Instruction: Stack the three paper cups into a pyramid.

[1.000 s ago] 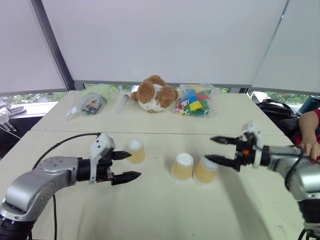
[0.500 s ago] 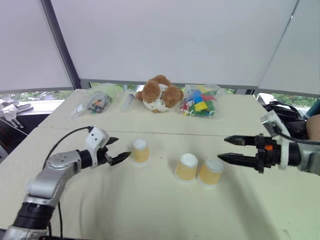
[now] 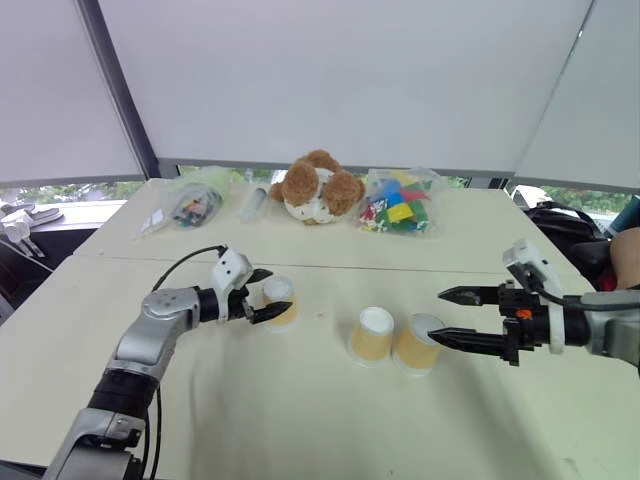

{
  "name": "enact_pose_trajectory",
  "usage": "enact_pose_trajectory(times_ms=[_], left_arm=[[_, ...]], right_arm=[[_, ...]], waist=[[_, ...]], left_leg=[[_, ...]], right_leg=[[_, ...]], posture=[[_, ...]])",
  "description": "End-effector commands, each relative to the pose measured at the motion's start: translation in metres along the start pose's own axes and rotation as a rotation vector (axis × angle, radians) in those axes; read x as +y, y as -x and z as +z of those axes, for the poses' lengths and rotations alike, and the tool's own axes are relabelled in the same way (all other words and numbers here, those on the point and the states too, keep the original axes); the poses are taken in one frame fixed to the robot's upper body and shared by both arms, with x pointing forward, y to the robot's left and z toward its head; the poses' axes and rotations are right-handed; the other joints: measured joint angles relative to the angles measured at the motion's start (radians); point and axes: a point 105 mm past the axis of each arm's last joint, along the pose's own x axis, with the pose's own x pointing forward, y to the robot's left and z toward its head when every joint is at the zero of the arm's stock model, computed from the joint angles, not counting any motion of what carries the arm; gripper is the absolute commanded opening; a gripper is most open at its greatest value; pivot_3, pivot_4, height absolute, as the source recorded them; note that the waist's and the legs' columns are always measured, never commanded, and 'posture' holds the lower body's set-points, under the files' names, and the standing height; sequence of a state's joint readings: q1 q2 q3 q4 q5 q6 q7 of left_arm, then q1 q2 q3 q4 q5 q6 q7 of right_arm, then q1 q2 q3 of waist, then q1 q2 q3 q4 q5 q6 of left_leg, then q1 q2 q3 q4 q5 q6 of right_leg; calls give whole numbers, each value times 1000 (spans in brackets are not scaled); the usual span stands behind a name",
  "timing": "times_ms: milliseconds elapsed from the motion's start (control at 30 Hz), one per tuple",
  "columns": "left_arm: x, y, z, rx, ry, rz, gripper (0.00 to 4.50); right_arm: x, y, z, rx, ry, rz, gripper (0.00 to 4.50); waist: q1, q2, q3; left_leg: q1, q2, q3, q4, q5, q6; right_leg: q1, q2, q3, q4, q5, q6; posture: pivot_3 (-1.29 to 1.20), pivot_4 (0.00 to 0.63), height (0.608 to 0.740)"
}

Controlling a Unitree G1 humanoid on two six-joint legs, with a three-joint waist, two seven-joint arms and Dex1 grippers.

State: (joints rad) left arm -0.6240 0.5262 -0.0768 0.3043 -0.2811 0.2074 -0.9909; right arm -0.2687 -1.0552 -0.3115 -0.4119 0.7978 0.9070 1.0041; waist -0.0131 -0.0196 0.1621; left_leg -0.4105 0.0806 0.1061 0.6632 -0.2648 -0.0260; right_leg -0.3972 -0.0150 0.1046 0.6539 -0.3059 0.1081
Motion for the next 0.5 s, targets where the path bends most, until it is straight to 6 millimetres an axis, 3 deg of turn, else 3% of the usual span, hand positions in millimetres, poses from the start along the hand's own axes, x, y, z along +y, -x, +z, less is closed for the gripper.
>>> enact_pose_trajectory(times_ms=[33,100,200,367,500], left_arm=[[3,-8,11,-40,-36,-11,4245],[3,-11,12,-55,-34,-12,3574],[2,-13,12,-61,-40,-20,2180],[2,-7,17,-54,-31,-51,2093],[8,13,49,-57,40,-155,2093]], right_arm=[[2,0,3,-5,39,-6,4499],[2,0,0,-8,26,-10,4500],[2,0,-5,-7,12,-18,4500],[1,4,-10,3,2,-38,4500],[-6,13,-10,10,-3,-83,4500]], waist=[[1,0,0],[1,0,0],[1,0,0],[0,0,0],[-2,0,0]], left_leg=[[0,0,0,0,0,0],[0,0,0,0,0,0],[0,0,0,0,0,0],[0,0,-1,0,0,0],[-1,0,-1,0,0,0]], right_leg=[[0,0,0,0,0,0],[0,0,0,0,0,0],[0,0,0,0,0,0],[0,0,0,0,0,0],[0,1,0,1,0,0]], posture=[[0,150,740],[0,150,740],[0,150,740],[0,150,740],[0,150,740]])
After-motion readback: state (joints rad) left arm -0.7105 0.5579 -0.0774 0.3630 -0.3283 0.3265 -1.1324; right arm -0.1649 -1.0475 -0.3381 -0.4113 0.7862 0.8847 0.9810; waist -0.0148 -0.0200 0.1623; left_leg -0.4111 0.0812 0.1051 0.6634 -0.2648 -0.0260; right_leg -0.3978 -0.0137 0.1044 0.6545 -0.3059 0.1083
